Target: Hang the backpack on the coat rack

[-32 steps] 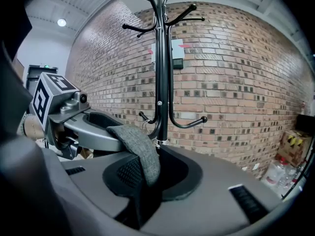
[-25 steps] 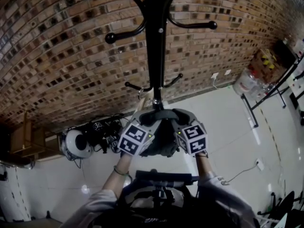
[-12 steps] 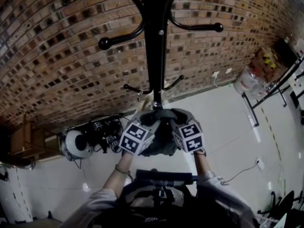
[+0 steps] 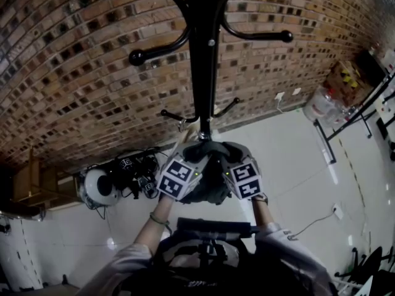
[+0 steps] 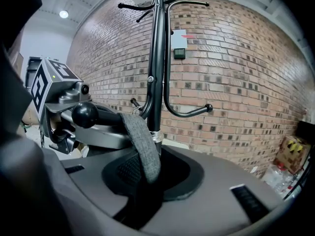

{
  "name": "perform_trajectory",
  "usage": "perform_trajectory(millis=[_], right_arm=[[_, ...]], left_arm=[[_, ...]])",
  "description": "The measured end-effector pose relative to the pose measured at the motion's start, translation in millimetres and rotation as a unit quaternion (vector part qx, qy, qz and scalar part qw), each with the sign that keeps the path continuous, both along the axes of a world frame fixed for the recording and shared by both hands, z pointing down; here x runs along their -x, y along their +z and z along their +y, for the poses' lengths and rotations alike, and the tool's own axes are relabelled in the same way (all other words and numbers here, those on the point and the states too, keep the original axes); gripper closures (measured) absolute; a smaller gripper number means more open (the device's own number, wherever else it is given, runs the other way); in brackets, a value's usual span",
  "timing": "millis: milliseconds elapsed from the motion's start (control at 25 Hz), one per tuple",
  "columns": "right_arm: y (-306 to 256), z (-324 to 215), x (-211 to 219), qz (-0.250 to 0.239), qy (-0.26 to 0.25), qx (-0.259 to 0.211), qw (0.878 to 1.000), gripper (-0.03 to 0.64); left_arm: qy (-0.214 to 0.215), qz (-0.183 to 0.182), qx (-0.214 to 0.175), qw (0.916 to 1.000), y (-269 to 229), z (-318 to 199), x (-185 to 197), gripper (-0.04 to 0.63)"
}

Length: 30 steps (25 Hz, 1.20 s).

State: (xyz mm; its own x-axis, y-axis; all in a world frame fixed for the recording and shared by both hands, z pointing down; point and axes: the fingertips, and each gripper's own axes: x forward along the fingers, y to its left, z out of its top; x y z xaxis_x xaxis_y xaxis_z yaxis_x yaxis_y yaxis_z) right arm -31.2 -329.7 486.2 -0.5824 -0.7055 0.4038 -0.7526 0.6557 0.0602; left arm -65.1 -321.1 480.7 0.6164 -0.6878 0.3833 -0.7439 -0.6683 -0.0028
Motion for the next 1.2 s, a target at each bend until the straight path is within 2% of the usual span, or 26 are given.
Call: perform_trajectory(millis=[240,440,680,760,840,880,960,1200], right_arm=[[-0.4,3.4,-2.7,0.016,0.013,0.0,1.0,0.517],[-3.8,9.5,-11.1,-0.005,0.034,0.005,0.999,0.474],[-9.7,24.3,-20.1,-0.028,0.047,0.0,0.999,0.474],[-11.4,31.0,-23.7,-0.038,0.051,-0.005,0.998,0.474],[-15.6,39.2,-25.2,-0.051,0.054,-0.008,0.997,0.503],[-18.2,44.2,-24.6,-0.058,0.054,-0.007,0.997,0.529],[-19.7,55.8,-23.1,-0.065,0.051,-0.005,0.997,0.531],[-22.2,93.4,-31.4,-0.089,0.047,0.004,0.995,0.592]], left_arm=[[-0.012,0.016,0.008,0.9998,-5.3,8.5,-0.1,0.449],[-0.022,0.021,0.003,0.9995,-9.0,16.4,7.5,0.431],[-0.042,0.036,-0.005,0.9985,-10.2,36.6,22.3,0.435],[-0.056,0.053,-0.023,0.9968,-19.4,46.2,26.0,0.561],[-0.071,0.067,-0.037,0.9945,-30.9,54.3,28.2,0.588],[-0.075,0.069,-0.037,0.9941,-33.3,57.7,28.3,0.589],[-0.078,0.067,-0.032,0.9942,-31.6,65.9,27.1,0.589],[-0.09,0.071,-0.014,0.9933,-25.9,104.6,11.8,0.591]])
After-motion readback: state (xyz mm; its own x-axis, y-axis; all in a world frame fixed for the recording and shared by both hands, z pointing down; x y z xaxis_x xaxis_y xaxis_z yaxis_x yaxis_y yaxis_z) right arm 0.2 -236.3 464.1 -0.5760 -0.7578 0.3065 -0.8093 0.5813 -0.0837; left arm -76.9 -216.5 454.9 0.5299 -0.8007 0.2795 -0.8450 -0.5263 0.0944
